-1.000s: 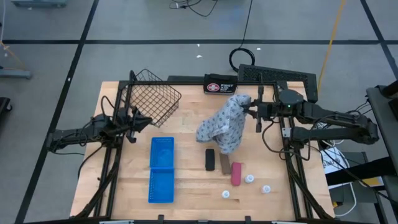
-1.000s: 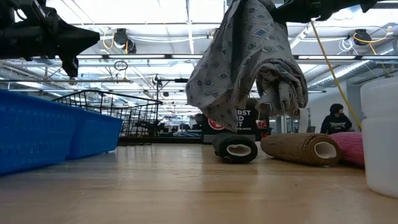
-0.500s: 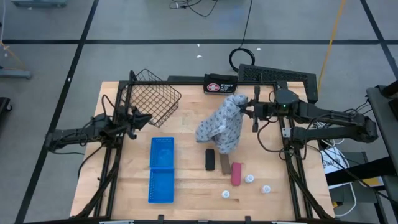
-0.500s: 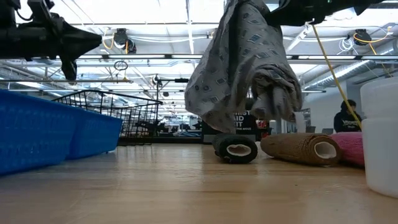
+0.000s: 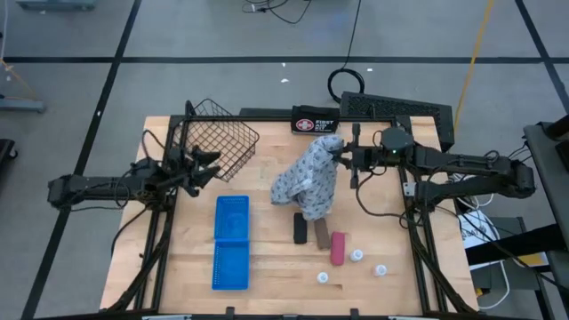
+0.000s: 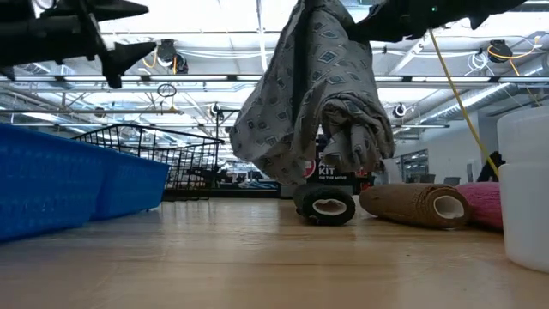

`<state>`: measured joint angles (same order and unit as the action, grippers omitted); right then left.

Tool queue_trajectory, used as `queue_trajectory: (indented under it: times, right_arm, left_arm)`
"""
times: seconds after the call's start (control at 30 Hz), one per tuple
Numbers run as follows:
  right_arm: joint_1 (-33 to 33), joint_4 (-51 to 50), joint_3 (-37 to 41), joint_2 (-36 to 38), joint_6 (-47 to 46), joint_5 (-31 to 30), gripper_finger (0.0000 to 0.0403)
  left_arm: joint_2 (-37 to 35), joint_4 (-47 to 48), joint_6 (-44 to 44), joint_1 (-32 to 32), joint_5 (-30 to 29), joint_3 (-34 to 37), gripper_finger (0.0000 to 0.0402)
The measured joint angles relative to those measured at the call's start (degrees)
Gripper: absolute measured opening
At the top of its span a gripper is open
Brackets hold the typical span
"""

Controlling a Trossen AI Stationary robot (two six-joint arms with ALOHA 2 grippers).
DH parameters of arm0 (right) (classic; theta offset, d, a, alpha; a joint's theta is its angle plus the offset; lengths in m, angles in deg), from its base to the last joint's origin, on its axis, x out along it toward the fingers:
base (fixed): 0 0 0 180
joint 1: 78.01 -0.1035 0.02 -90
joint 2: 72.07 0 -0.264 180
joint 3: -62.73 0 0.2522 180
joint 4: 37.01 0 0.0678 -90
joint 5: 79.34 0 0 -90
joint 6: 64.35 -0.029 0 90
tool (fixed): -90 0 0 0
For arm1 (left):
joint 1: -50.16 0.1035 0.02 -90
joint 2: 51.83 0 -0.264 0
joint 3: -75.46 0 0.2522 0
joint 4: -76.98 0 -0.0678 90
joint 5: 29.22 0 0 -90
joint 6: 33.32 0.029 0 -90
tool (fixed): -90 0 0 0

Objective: Pick & Place Medicine items
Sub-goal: Put the the gray patient gown into the black basket

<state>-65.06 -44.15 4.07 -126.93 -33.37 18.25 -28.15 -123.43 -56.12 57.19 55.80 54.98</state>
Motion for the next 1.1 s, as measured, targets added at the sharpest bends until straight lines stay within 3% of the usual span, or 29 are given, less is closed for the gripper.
queue_trajectory:
  times: [0.2, 0.47, 0.6, 0.73, 0.97, 1.1]
  right_arm:
    - [-3.7, 6.1, 0.0, -3.0, 1.3, 0.2, 0.0014]
    - [-6.9, 10.7, 0.0, -6.0, 2.2, 0.2, 0.0014]
    - [-7.1, 11.6, 0.0, -7.0, 2.5, 0.2, 0.0014]
    - [-7.1, 13.3, 0.0, -7.0, 3.0, 0.1, 0.0014]
    - [-7.1, 17.6, 0.0, -7.0, 5.6, -0.3, 0.0014]
    - [-7.1, 19.6, 0.0, -7.0, 7.9, -3.7, 0.0014]
  left_arm:
    - [16.0, 0.0, 2.7, -0.1, 4.4, -9.5, 0.0337]
    - [37.2, 0.1, 13.8, -3.2, 11.1, -24.6, 0.0330]
    - [45.1, 0.1, 15.1, -4.1, 16.7, -31.5, 0.0330]
    - [50.7, 1.3, 15.3, -4.3, 22.9, -36.6, 0.0332]
    - [54.4, 4.1, 15.2, -4.5, 21.6, -39.8, 0.0321]
    - [54.3, 3.8, 15.6, -5.0, 18.5, -39.9, 0.0320]
